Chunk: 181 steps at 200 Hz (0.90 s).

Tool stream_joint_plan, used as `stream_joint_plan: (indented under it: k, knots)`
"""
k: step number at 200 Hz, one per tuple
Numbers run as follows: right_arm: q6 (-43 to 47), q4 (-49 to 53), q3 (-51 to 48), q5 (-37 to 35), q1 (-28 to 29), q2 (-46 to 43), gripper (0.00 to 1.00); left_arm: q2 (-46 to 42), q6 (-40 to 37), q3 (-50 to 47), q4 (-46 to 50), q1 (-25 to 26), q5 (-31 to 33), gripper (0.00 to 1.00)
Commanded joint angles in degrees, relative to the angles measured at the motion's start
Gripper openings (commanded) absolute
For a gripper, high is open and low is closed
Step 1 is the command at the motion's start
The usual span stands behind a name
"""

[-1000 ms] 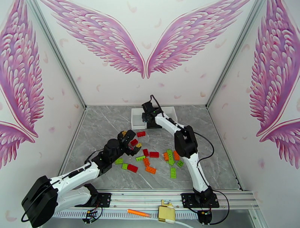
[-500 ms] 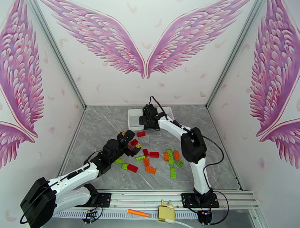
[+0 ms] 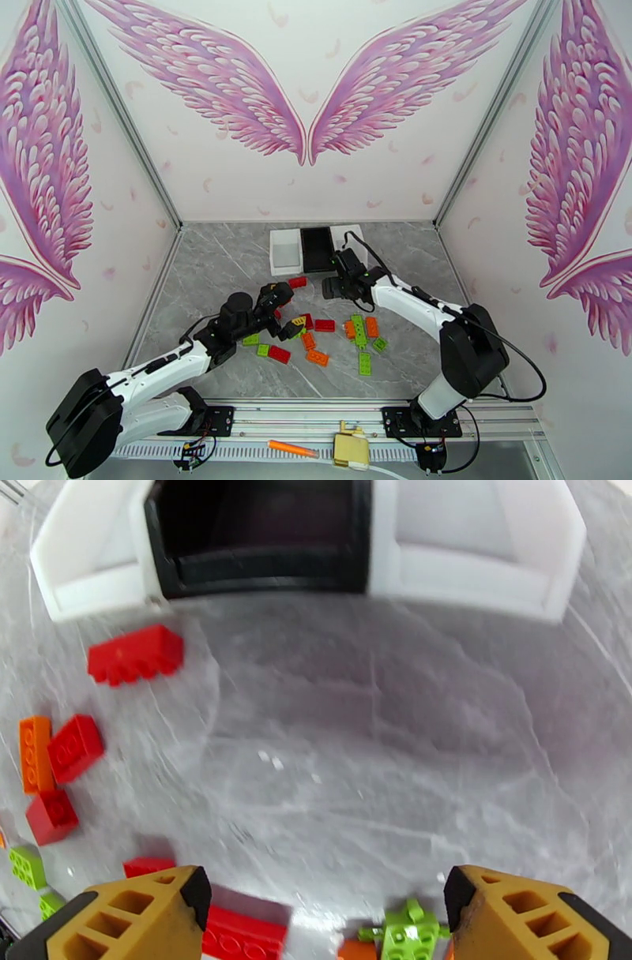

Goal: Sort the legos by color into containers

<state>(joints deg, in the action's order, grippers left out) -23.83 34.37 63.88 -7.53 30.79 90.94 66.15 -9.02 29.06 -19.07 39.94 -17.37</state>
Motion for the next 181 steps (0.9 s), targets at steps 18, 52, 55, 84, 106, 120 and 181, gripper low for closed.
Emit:
stream_joint_plan:
  k: [18, 52, 55, 84, 106, 120, 181]
  knots:
    - [-4.24, 7.59, -7.80, -1.19, -3.02, -5.71, 0.76, 2.62, -1.61, 4.03, 2.46, 0.94, -6.73, 0.99]
    - [-4.14, 10.04, -12.60, -1.61, -6.23, -8.21, 0.71, 4.10, -3.36, 4.80, 3.52, 1.11, -6.74, 0.99]
    - [-3.95, 10.10, -12.63, -1.53, -6.33, -8.22, 0.70, 4.20, -3.59, 4.98, 3.90, 1.15, -6.68, 0.99]
    - [-2.65, 9.19, -12.39, 2.33, -6.03, -6.09, 0.69, 4.89, -5.71, 5.73, 5.14, 1.11, -6.34, 0.99]
    - [-1.24, 9.15, -10.74, 2.66, -3.31, -3.93, 0.72, 5.04, -5.93, 6.10, 5.94, 1.12, -6.66, 0.99]
    - [-0.96, 9.04, -9.97, 3.40, -2.43, -2.99, 0.73, 4.70, -5.79, 5.80, 6.15, 1.15, -6.55, 0.99]
    - [-1.23, 8.36, -8.76, 4.42, -1.53, -0.57, 0.76, 3.64, -5.22, 4.30, 5.50, 1.12, -5.60, 0.99]
